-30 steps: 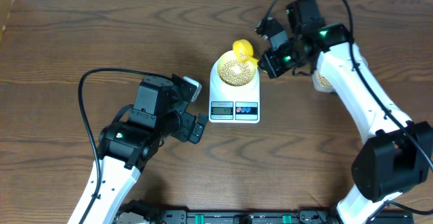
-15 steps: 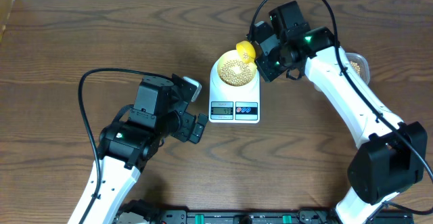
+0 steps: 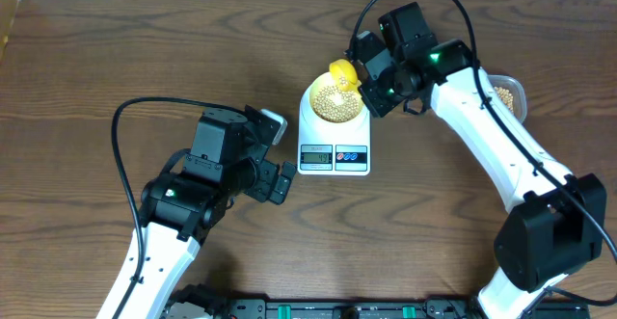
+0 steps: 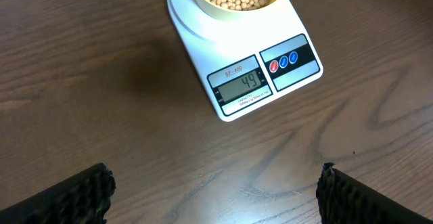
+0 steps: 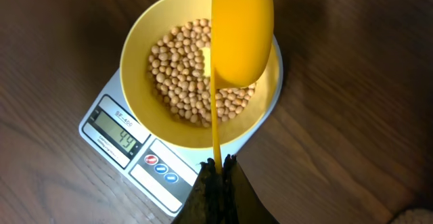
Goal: Scoop item into bowl and weigh 50g on scale
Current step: 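Hold the tipped scoop above the bowl on the scale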
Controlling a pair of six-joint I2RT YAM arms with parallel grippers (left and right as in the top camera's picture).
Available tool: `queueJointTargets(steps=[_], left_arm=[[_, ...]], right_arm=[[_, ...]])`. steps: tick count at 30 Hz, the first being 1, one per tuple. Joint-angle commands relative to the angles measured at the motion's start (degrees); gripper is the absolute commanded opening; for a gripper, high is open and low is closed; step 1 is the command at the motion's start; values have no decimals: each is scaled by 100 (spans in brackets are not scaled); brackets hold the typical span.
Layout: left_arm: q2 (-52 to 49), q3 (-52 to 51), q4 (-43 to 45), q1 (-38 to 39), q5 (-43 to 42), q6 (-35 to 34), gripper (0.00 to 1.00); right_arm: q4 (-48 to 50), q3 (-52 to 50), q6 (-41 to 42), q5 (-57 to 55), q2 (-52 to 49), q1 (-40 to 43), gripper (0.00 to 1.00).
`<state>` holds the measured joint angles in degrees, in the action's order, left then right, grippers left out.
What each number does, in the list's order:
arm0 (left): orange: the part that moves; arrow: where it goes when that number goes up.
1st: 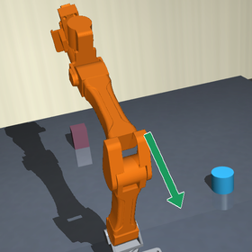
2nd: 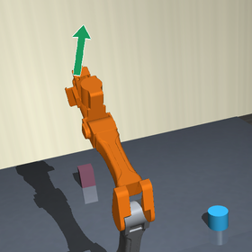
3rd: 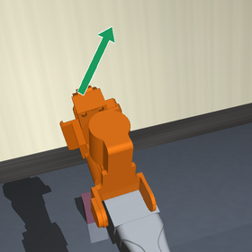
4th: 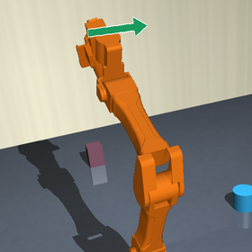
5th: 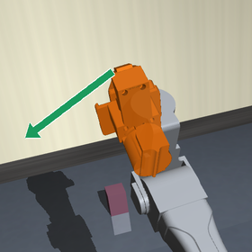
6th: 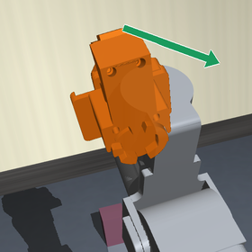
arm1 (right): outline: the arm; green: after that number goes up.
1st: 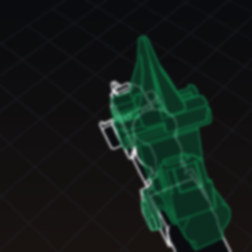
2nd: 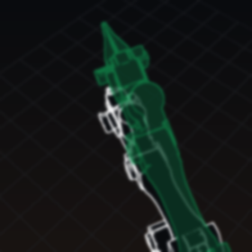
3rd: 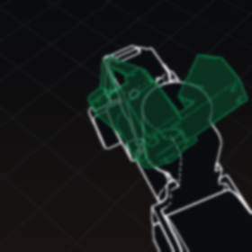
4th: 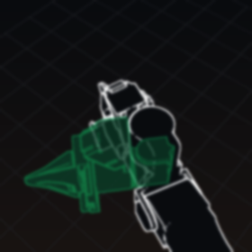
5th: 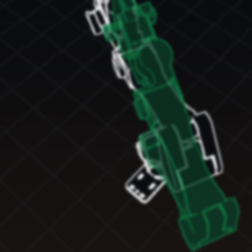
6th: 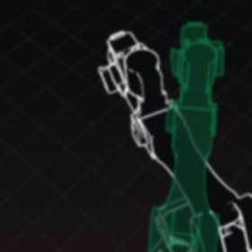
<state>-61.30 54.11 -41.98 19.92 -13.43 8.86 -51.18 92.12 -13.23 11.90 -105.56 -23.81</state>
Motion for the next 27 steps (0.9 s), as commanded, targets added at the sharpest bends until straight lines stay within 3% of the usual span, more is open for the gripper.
queueJointTargets(steps=[1,27], left_arm=[[-7,13,0,-24,-46,13,98],[-7,13,0,-24,-46,13,98]], right_arm=[[4,50,-98,-20,175,-103,1],[-46,28,-315,-487,376,-282,1]])
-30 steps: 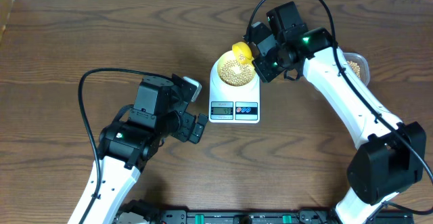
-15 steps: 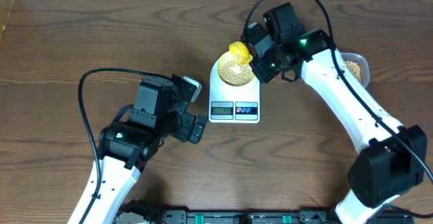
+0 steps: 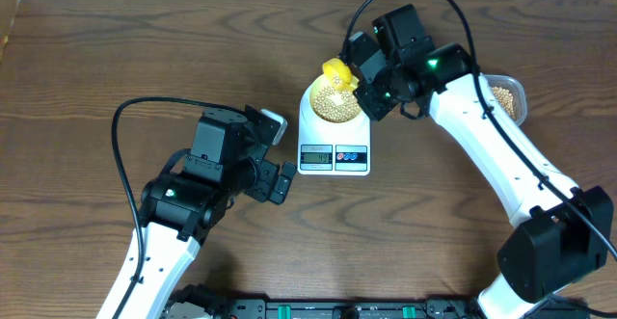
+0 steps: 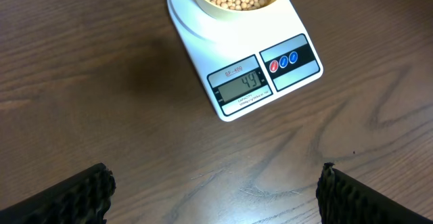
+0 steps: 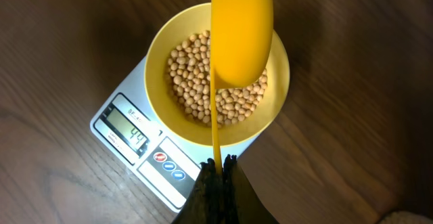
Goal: Scoop item into bowl and weigh 50g on scale
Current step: 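Hold the tipped scoop above the bowl on the scale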
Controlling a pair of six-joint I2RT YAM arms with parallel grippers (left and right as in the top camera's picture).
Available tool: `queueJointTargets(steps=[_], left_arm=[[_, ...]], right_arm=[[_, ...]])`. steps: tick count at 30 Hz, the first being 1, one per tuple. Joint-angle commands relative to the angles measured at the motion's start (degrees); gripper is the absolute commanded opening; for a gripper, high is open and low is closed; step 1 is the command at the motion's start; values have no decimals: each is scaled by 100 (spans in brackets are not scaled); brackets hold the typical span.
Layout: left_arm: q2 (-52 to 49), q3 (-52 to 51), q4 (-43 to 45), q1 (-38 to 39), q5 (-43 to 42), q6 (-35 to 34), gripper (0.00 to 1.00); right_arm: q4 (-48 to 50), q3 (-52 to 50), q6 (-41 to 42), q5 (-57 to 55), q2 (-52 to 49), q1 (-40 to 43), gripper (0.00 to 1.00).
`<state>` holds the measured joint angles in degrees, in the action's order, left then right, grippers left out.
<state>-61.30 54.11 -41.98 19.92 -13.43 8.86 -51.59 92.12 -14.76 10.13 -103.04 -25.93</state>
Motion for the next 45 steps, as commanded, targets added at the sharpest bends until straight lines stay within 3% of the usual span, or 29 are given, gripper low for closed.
queueJointTargets(steps=[1,11,22,32,35,45], left_arm=[[-7,13,0,-24,-46,13,98],[-7,13,0,-24,-44,13,98],[-7,13,0,-24,-46,13,98],[-7,13,0,-24,-46,13,98],[-7,13,0,-24,-46,13,98],[-7,13,0,-24,-46,13,98]], right_arm=[[-4,28,-162,-398,125,-74,1],[-111,31,-264,-699,136,-188,1],[-144,31,-354,-48,138,-214,1],[-162,28,-402,-317,136,-229,1],[-138,31,-450,-935,136,-227,1],[-264,31,-269,610,136,-190,1]])
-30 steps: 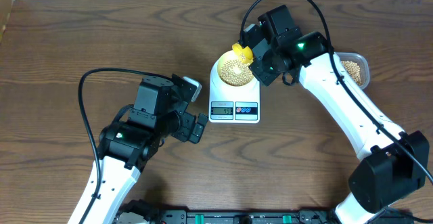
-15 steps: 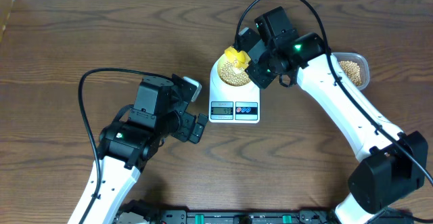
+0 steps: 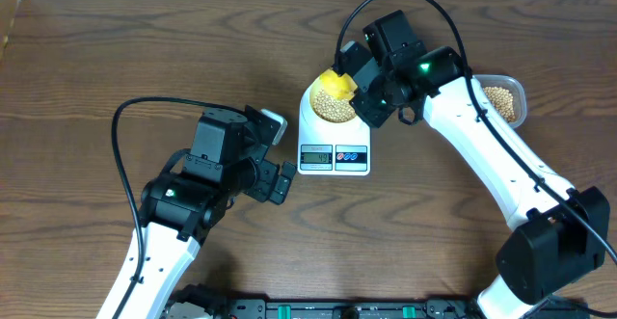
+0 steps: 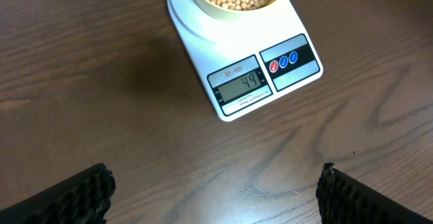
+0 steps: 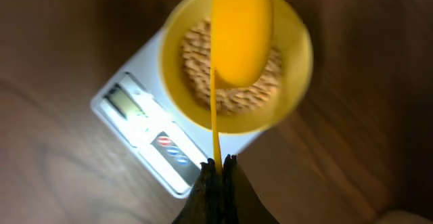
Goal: Scoop item into bowl and weigh 50g on scale
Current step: 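Hold the tipped scoop above the bowl on the scale, then carry the scoop back to the soybean tub with the right gripper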
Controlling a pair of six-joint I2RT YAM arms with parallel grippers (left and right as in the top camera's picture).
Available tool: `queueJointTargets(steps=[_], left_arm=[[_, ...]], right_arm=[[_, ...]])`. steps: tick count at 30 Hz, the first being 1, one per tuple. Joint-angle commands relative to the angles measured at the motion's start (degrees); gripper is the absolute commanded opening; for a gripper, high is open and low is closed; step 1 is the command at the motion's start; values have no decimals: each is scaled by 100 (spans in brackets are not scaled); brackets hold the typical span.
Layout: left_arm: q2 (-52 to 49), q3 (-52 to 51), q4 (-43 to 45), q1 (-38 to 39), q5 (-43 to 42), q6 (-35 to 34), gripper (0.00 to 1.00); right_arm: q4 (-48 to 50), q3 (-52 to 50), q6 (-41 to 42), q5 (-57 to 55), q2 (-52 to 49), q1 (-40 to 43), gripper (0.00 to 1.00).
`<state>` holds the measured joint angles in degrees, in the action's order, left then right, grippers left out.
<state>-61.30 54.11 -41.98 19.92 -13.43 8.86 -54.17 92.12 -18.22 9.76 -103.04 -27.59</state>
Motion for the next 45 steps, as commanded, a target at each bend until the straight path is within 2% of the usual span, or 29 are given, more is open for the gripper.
queueJointTargets(steps=[1,6,14,20,34,45], left_arm=[[-7,13,0,-24,-46,13,98],[-7,13,0,-24,-46,13,98],[-7,13,0,-24,-46,13,98],[-7,13,0,-24,-46,13,98],[-7,13,0,-24,-46,13,98],[-7,13,0,-24,-46,13,98]], right_arm=[[-4,31,155,675,138,-24,1],[-4,31,494,695,138,-13,1],[-48,31,601,765,149,101,1],[-72,35,601,1486,170,339,1],[-74,35,728,2649,208,1071,1],[-175,35,1353,3246,629,1993,1]])
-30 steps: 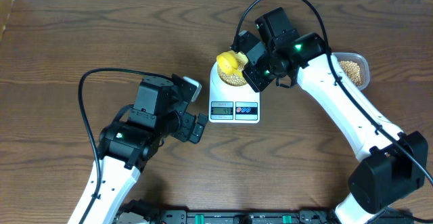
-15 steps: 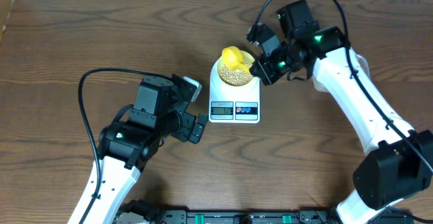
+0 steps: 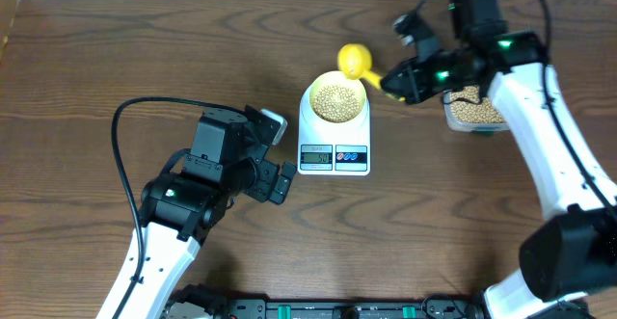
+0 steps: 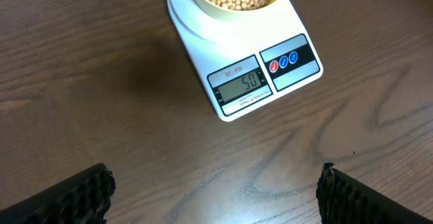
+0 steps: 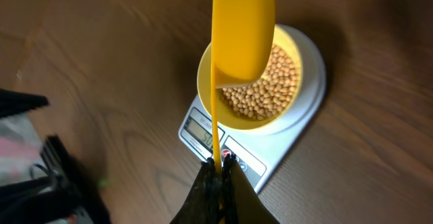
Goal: Scoop item into bowl and weigh 50g on scale
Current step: 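Carry the scoop back to the soybean tub with the right gripper, then lower the scoop into the tub, release it, and withdraw the right gripper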
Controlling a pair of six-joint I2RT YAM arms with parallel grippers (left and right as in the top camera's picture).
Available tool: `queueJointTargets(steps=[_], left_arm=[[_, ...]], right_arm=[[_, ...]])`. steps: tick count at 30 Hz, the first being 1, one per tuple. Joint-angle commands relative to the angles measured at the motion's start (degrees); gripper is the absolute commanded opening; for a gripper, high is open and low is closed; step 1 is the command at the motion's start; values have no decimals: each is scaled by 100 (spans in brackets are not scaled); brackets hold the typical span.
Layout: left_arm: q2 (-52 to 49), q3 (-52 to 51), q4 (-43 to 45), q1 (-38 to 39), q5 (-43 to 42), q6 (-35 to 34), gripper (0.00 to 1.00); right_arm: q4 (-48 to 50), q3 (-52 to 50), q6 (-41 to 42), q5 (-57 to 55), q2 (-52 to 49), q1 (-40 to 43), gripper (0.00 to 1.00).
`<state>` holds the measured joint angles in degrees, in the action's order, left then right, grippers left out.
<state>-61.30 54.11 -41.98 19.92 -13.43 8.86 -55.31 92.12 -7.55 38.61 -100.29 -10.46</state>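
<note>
A yellow bowl (image 3: pixel 335 101) of soybeans sits on the white scale (image 3: pixel 334 151). In the left wrist view the scale's display (image 4: pixel 243 83) reads 50. My right gripper (image 3: pixel 393 81) is shut on the handle of a yellow scoop (image 3: pixel 353 61), which hangs just past the bowl's far right rim. In the right wrist view the scoop (image 5: pixel 242 28) is above the bowl (image 5: pixel 269 97), and my right gripper (image 5: pixel 220 163) pinches its thin handle; the inside of the scoop is hidden. My left gripper (image 4: pixel 216 200) stands open near the scale's front, holding nothing.
A clear container of soybeans (image 3: pixel 470 109) stands to the right of the scale, partly under my right arm. A black cable loops over the table at the left (image 3: pixel 120 136).
The scale reading went from 49 to 50. My right gripper has moved right and back with the scoop, from over the bowl to beside its far rim. The left arm is unchanged.
At all three earlier moments my right gripper held the scoop over the bowl and the display read 49. Now the display reads 50 and the scoop is off to the bowl's far right. My left gripper stayed open in front of the scale throughout.
</note>
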Motion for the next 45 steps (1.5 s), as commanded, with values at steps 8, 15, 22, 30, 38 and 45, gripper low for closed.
queueJointTargets(steps=[8,15,22,30,38,45], left_arm=[[-7,13,0,-24,-46,13,98],[-7,13,0,-24,-46,13,98],[-7,13,0,-24,-46,13,98],[-7,13,0,-24,-46,13,98],[-7,13,0,-24,-46,13,98],[-7,13,0,-24,-46,13,98]], right_arm=[[-610,35,278,254,750,1329,1],[-1379,33,181,-428,778,2551,1],[-1460,33,151,-2524,767,2785,1],[-1384,-256,153,-3071,673,2570,1],[-481,-1121,415,-3075,673,2310,1],[85,-1488,638,-2566,673,2052,1]])
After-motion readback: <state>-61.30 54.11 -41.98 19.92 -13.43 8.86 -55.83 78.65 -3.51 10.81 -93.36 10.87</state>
